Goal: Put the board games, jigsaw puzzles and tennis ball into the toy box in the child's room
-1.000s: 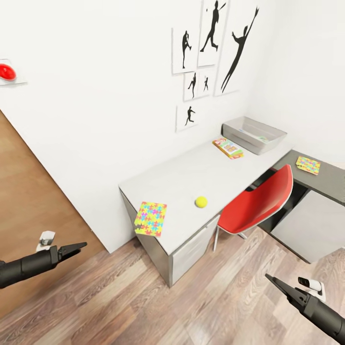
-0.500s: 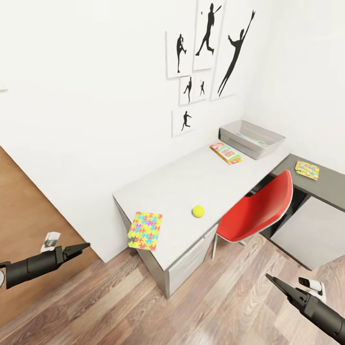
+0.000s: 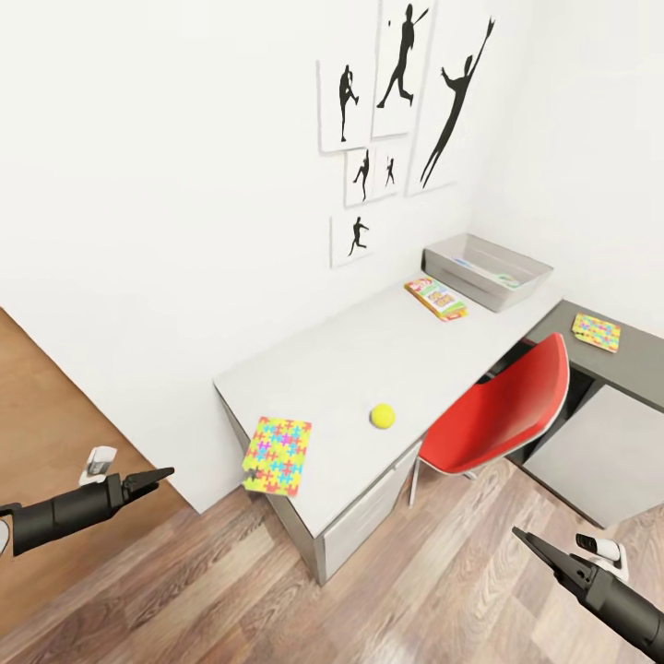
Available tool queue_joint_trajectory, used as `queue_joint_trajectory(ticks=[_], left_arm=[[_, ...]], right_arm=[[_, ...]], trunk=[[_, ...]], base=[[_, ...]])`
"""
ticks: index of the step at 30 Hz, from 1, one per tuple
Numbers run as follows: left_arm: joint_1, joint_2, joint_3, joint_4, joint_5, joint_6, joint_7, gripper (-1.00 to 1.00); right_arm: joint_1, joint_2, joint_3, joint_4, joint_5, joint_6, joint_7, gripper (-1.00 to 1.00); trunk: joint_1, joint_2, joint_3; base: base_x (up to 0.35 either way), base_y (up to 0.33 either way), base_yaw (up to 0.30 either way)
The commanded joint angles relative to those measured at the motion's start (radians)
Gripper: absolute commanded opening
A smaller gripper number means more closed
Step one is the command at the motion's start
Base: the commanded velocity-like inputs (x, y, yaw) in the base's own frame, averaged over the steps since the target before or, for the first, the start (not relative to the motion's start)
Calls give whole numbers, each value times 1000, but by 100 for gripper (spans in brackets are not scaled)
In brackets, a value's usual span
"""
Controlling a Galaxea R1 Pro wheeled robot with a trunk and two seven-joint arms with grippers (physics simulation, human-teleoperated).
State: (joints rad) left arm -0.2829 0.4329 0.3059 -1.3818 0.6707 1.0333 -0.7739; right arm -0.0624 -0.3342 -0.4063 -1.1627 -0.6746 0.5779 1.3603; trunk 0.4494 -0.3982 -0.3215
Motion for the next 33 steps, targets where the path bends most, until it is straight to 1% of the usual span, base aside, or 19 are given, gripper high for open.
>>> queue_joint_trajectory(ticks=[1, 4, 8, 11, 12, 14, 15, 16, 19, 20, 22, 24, 33], left_arm=[[-1, 0, 1, 0, -4, 4, -6, 100], [-1, -2, 1, -1, -4, 4, -5, 100], [-1, -11, 1, -1, -5, 3, 2, 100], [-1, -29, 1, -1, -5, 3, 27, 100], [-3, -41, 1, -1, -5, 3, 47, 100], [-6, -55, 1, -1, -5, 3, 71, 100], [-7, -61, 1, -1, -5, 4, 85, 100], [-11, -73, 1, -1, -5, 5, 113, 100], [-14, -89, 1, -1, -4, 6, 155, 100], [-15, -99, 1, -1, -3, 6, 180, 100], [-17, -112, 1, 0, -1, 6, 210, 100], [-17, -117, 1, 4, 0, 5, 224, 100], [-21, -127, 2, 44, 4, 1, 246, 100]], right_arm=[[-1, 0, 0, 0, -3, 10, 1, 100], [-1, 0, 0, 0, -3, 10, 1, 100], [-1, 0, 0, 0, -3, 10, 1, 100], [-1, 0, -1, 0, -3, 10, 3, 100], [-1, 0, -5, 0, -3, 11, 3, 100], [-1, 0, -10, 0, -3, 11, 2, 100], [-1, 0, -13, 1, -3, 11, 2, 100], [-1, 0, -20, 2, -4, 11, 2, 100], [-1, 0, -33, 5, -4, 12, 5, 100], [-1, 0, -41, 7, -5, 12, 6, 100], [-1, 0, -48, 9, -5, 12, 7, 100], [-1, 0, -51, 10, -5, 12, 9, 100], [-1, 0, -56, 16, -5, 13, 14, 100]], trunk=[[1, -2, -2], [1, -2, -2], [1, -2, -2], [1, -2, -2], [1, -2, -2], [1, -2, -2], [4, -9, -5], [8, -16, -8], [20, -37, -17], [24, -44, -21], [31, -58, -27], [39, -72, -33], [39, -72, -33]], base=[[60, 0, 0], [31, 0, 0], [12, 0, 0], [4, 0, 0], [2, 0, 0], [2, 0, 0], [1, 0, 0], [0, 0, 0], [0, 0, 0], [0, 0, 0], [0, 0, 0], [0, 0, 0], [0, 0, 0]])
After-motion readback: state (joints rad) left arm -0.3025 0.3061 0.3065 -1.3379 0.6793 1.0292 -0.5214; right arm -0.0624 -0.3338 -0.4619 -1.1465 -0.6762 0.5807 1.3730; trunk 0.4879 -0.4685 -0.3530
